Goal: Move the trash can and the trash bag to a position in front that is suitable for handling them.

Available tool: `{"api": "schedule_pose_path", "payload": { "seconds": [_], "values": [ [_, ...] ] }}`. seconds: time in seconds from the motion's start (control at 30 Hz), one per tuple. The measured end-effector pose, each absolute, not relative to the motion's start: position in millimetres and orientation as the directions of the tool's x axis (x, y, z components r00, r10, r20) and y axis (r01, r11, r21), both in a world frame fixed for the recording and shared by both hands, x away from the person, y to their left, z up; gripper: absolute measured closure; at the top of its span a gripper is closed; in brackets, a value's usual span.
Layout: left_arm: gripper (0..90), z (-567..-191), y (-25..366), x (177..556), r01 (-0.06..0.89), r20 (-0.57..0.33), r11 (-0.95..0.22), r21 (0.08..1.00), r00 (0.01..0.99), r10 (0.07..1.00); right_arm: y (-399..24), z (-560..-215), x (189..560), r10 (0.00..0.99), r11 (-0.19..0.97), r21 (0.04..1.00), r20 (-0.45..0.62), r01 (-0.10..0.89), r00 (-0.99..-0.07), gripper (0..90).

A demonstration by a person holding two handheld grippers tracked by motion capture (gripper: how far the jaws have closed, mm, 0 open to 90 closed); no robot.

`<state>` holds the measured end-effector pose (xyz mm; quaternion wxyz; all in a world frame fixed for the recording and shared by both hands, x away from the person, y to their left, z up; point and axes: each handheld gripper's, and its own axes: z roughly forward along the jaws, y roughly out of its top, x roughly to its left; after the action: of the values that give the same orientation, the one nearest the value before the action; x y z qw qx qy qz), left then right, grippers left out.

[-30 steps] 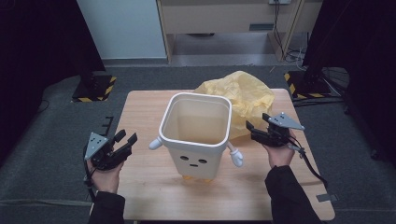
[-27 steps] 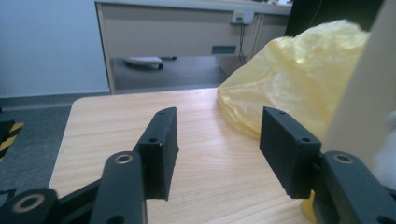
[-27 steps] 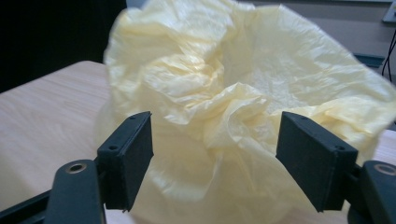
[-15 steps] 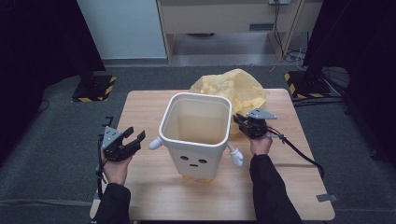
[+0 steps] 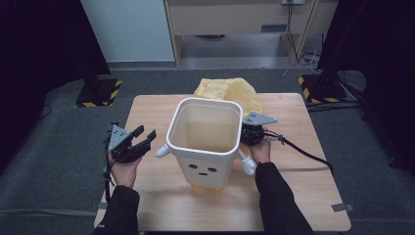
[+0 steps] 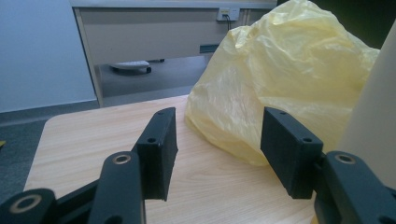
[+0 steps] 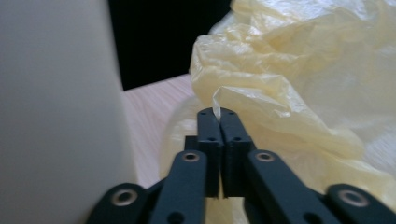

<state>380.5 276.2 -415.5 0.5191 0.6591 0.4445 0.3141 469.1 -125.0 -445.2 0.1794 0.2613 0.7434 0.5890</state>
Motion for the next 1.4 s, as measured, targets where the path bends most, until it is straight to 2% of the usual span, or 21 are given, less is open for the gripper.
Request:
{"api": "schedule_pose_path", "payload": {
  "seconds": [0.03, 0.07, 0.17, 0.3, 0.4, 0.43, 0.53, 0.57, 0.63, 0.7, 0.73, 0.77, 0.8, 0.83, 0.9, 0.97, 1.1, 1.2, 1.27, 1.33, 1.4],
  "values": [
    [45.7, -413, 274, 383, 0.257, -0.042, -0.071, 0.964, 0.410, 0.911, -129, -446, 470, 0.608, 0.145, 0.973, 0.056, 0.181, -0.792, 61.7],
    [45.7, -413, 274, 383, 0.257, -0.042, -0.071, 0.964, 0.410, 0.911, -129, -446, 470, 0.608, 0.145, 0.973, 0.056, 0.181, -0.792, 61.7],
    [45.7, -410, 269, 389, 0.251, -0.033, -0.078, 0.965, 0.412, 0.911, -156, -444, 470, 0.680, 0.065, 0.980, 0.093, 0.186, -0.728, 42.3],
    [45.7, -407, 265, 394, 0.258, -0.036, -0.079, 0.963, 0.412, 0.910, -177, -441, 468, 0.752, 0.017, 0.985, 0.102, 0.173, -0.652, 33.5],
    [45.7, -405, 261, 398, 0.258, -0.034, -0.081, 0.963, 0.413, 0.910, -193, -438, 471, 0.832, 0.018, 0.987, 0.073, 0.159, -0.550, 24.3],
    [45.7, -404, 260, 399, 0.257, -0.031, -0.084, 0.963, 0.414, 0.910, -203, -440, 474, 0.873, 0.014, 0.988, 0.063, 0.154, -0.484, 19.7],
    [45.7, -404, 258, 401, 0.259, -0.029, -0.086, 0.962, 0.412, 0.911, -211, -443, 480, 0.908, 0.021, 0.982, 0.060, 0.189, -0.416, 17.9],
    [45.7, -405, 258, 402, 0.264, -0.027, -0.091, 0.960, 0.410, 0.912, -217, -448, 486, 0.934, 0.017, 0.972, 0.068, 0.235, -0.351, 17.9],
    [45.7, -405, 259, 403, 0.271, -0.027, -0.091, 0.958, 0.403, 0.915, -220, -452, 489, 0.941, 0.018, 0.967, 0.070, 0.255, -0.330, 18.7],
    [45.6, -405, 261, 403, 0.272, -0.031, -0.085, 0.958, 0.398, 0.917, -226, -462, 498, 0.947, -0.006, 0.945, 0.111, 0.328, -0.302, 19.9],
    [45.6, -404, 264, 403, 0.268, -0.035, -0.078, 0.960, 0.393, 0.919, -229, -472, 504, 0.931, -0.041, 0.916, 0.181, 0.400, -0.318, 36.4],
    [45.6, -405, 266, 403, 0.272, -0.040, -0.075, 0.959, 0.393, 0.919, -228, -475, 506, 0.926, -0.042, 0.904, 0.195, 0.425, -0.322, 41.0],
    [45.6, -405, 267, 404, 0.273, -0.039, -0.075, 0.959, 0.390, 0.920, -226, -478, 508, 0.916, -0.031, 0.891, 0.207, 0.454, -0.343, 54.5],
    [45.7, -405, 268, 405, 0.275, -0.039, -0.075, 0.958, 0.387, 0.921, -222, -482, 509, 0.902, -0.008, 0.876, 0.214, 0.482, -0.374, 59.8],
    [45.7, -406, 271, 407, 0.283, -0.050, -0.064, 0.957, 0.379, 0.924, -211, -488, 509, 0.888, 0.059, 0.866, 0.182, 0.497, -0.422, 77.4],
    [46.0, -407, 272, 408, 0.285, -0.058, -0.057, 0.957, 0.378, 0.924, -198, -491, 508, 0.860, 0.076, 0.876, 0.184, 0.476, -0.475, 84.6],
    [46.0, -408, 271, 410, 0.284, -0.052, -0.062, 0.957, 0.376, 0.925, -162, -484, 505, 0.788, 0.113, 0.918, 0.150, 0.380, -0.597, 85.9],
    [45.9, -409, 270, 411, 0.286, -0.052, -0.062, 0.956, 0.373, 0.926, -134, -477, 502, 0.742, 0.135, 0.923, 0.146, 0.360, -0.654, 82.2],
    [45.8, -409, 271, 412, 0.287, -0.054, -0.059, 0.956, 0.371, 0.927, -121, -475, 498, 0.720, 0.140, 0.926, 0.147, 0.350, -0.678, 72.0],
    [45.7, -410, 271, 414, 0.290, -0.064, -0.049, 0.956, 0.368, 0.928, -116, -475, 495, 0.716, 0.123, 0.927, 0.163, 0.354, -0.678, 56.3],
    [45.2, -412, 271, 416, 0.291, -0.074, -0.038, 0.956, 0.363, 0.929, -119, -477, 491, 0.715, 0.103, 0.926, 0.185, 0.363, -0.674, 48.1]
  ]
}}
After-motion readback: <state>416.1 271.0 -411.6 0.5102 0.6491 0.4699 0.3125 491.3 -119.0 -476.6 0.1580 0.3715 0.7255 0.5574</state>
